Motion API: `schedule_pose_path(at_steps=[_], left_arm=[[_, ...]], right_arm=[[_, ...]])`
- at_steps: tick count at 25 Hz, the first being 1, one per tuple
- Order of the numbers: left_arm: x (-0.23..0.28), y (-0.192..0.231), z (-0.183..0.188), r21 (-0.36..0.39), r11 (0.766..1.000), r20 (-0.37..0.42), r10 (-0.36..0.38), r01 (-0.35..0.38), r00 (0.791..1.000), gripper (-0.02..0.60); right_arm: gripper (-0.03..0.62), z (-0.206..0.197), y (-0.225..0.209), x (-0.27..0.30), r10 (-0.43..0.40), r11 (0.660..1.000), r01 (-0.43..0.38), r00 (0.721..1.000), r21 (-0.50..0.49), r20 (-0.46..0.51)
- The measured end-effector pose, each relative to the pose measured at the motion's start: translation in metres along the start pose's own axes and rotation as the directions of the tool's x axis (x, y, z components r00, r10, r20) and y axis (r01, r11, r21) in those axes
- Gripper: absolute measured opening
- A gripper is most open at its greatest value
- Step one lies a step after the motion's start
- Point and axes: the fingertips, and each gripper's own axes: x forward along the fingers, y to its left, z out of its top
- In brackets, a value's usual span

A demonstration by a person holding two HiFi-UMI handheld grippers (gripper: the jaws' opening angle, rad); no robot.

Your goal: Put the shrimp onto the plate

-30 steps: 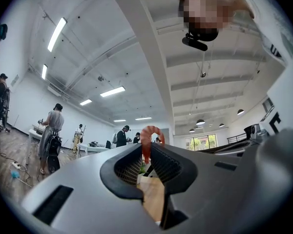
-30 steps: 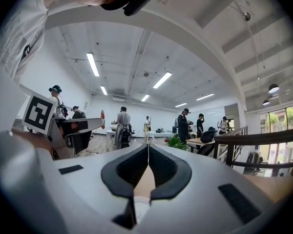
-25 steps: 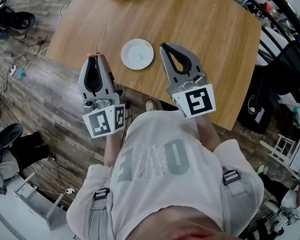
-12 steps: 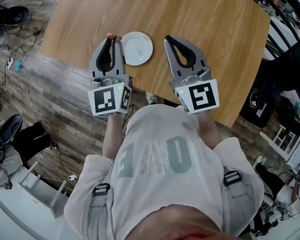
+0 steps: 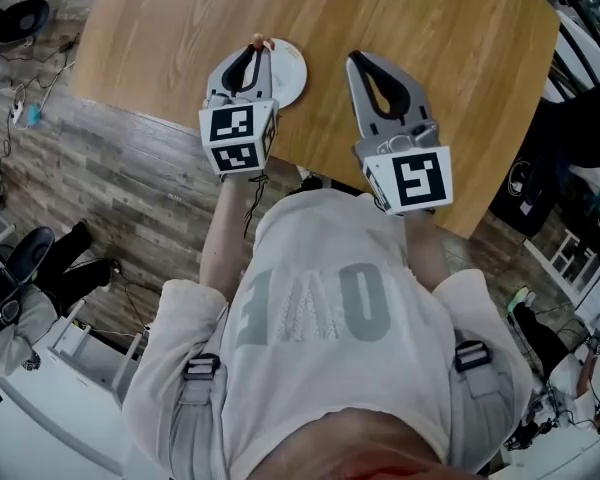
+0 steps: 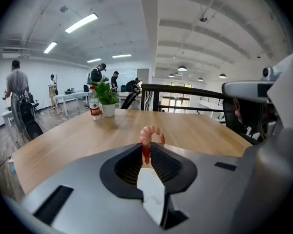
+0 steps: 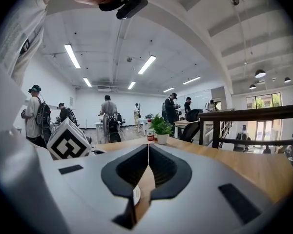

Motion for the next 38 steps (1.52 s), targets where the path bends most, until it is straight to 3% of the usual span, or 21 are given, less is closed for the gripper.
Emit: schedule_pose_path(at_steps=[4,12,19,23,27,32,38], left_arm=[[0.025,-0.001,-0.027,0.003,1.000,-0.111,-0.017,0.017,0.994,0.058],[0.046,-0.002,-0.069,-0.029,0.999,-0.269,-0.048,0.042,0.962,0.058],[0.062,-0.003,-0.095,-0.061,0.998,-0.384,-0.047,0.026,0.922,0.058],[0.064,-0.005,-0.109,-0.042,0.998,-0.461,-0.057,0.043,0.886,0.058],[0.066,-0.006,-0.113,-0.030,0.998,-0.496,-0.061,0.053,0.866,0.058],[0.067,-0.001,-0.111,-0.014,0.998,-0.490,-0.058,0.059,0.870,0.060],[0.071,-0.003,-0.109,-0.016,0.998,-0.487,-0.059,0.058,0.872,0.060]], right_arm=[[0.021,-0.006,-0.008,-0.001,-0.012,1.000,0.012,1.000,0.005,-0.014],[0.021,-0.007,-0.007,0.000,-0.017,1.000,0.017,0.999,0.015,-0.028],[0.021,-0.009,-0.012,0.003,0.000,0.998,0.002,0.999,0.063,-0.032],[0.021,-0.011,-0.006,0.007,0.014,0.998,-0.012,0.999,0.068,-0.034],[0.021,-0.011,0.002,0.011,0.036,0.996,-0.033,0.999,0.087,-0.032],[0.021,-0.015,0.011,0.011,0.058,0.997,-0.056,0.998,0.052,-0.039],[0.021,-0.010,0.014,0.013,0.051,0.994,-0.047,0.998,0.097,-0.037]])
